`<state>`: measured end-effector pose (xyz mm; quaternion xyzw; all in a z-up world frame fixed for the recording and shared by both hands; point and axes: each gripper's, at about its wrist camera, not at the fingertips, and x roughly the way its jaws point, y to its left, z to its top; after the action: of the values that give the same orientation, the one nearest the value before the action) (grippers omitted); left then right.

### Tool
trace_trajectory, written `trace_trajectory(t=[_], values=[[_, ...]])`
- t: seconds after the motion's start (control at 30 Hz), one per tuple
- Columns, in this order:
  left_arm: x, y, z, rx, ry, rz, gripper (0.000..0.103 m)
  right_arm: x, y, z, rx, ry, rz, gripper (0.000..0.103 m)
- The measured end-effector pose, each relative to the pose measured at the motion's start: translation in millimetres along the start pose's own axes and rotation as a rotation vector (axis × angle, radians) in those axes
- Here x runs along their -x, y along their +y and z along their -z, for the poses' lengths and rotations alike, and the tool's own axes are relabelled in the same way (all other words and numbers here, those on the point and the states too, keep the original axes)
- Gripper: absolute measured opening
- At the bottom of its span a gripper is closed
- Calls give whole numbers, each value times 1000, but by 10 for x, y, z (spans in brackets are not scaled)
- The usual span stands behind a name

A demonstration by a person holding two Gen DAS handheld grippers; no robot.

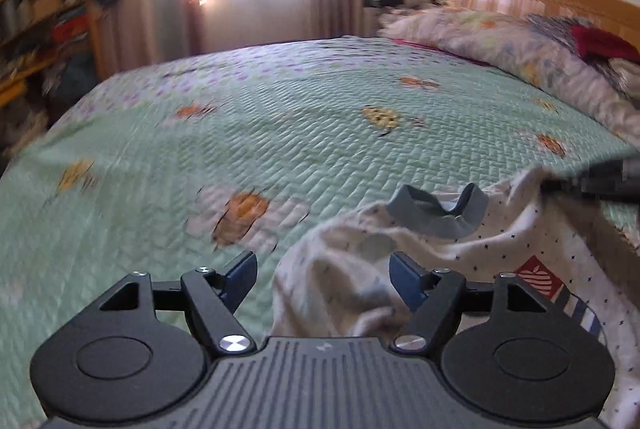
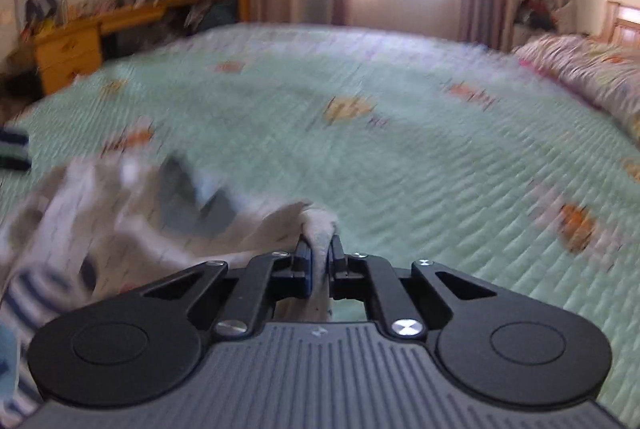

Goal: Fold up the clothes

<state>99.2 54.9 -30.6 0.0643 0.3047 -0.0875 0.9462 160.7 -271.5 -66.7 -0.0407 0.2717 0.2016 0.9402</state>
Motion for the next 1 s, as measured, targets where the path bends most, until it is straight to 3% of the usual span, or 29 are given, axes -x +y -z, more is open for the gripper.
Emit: trace_trajectory(t=[0.07,0.17,0.37,0.5,0.63,0.8,0.87,0.93,1.0], values=[[-138,-40,-79,-33,3,3,75,-24,-177,-120,-49,-37,30,8],[-365,-80,-171,-45,15,7,76,-262,-347,-111,-71,14,84,8],[-779,-155,-227,-164,77,39,76,-361,-438,161,-212,40,70,10],[-989,-141,-191,-221,110,62,74,-219,-499,239,-330,-17,31,14],[-1161,-82,-174,-211,155,120,65,-62,-518,229,-421,-104,-1,16],[-1310,-33,-192,-189,214,155,67,-61,-395,121,-448,-137,-98,36],[-1345,-11,-205,-171,230,131,83,-83,-307,38,-437,-138,-156,40],[-1367,-5,-206,-169,233,100,91,-145,-221,-80,-434,-80,-201,57],[-1383,-3,-209,-161,240,88,91,-154,-121,-190,-425,-51,-166,62]])
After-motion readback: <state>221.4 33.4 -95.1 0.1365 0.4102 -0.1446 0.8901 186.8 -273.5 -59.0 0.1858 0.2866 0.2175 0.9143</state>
